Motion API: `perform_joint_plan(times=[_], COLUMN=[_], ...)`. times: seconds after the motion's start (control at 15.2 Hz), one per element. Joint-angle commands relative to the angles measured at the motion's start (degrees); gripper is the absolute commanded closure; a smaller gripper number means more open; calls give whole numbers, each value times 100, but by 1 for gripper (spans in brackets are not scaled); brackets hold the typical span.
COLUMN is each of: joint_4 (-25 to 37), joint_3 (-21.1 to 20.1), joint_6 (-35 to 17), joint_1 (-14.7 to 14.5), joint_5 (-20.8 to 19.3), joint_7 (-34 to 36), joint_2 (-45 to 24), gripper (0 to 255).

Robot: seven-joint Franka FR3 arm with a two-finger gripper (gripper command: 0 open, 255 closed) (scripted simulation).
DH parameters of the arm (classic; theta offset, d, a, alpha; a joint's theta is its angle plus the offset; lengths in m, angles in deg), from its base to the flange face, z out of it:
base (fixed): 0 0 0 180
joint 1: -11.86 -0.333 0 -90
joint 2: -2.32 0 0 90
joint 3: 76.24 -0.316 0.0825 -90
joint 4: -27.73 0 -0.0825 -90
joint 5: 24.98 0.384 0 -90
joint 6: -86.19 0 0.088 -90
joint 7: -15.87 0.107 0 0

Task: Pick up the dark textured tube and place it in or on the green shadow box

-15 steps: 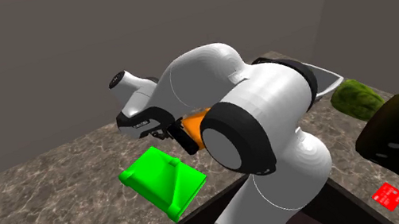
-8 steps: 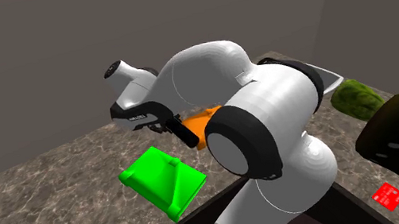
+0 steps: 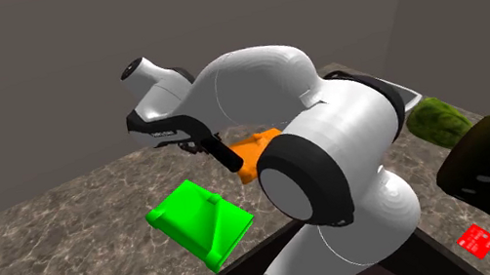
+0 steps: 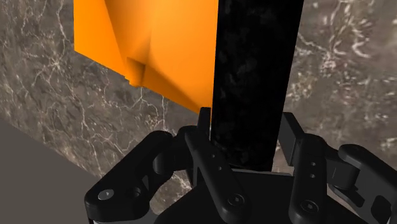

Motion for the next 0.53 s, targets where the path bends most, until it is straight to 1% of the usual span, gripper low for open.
perform_joint_plan(times=[0.0, 0.33, 0.46], joint_4=[135, 468, 386], joint_3=[-3, -10, -80], joint_6=[156, 506, 590], joint_1=[-3, -7, -63], joint_5=[21, 58, 113], joint_7=[-65, -205, -126], joint_2=[34, 78, 207], gripper=[255, 255, 255])
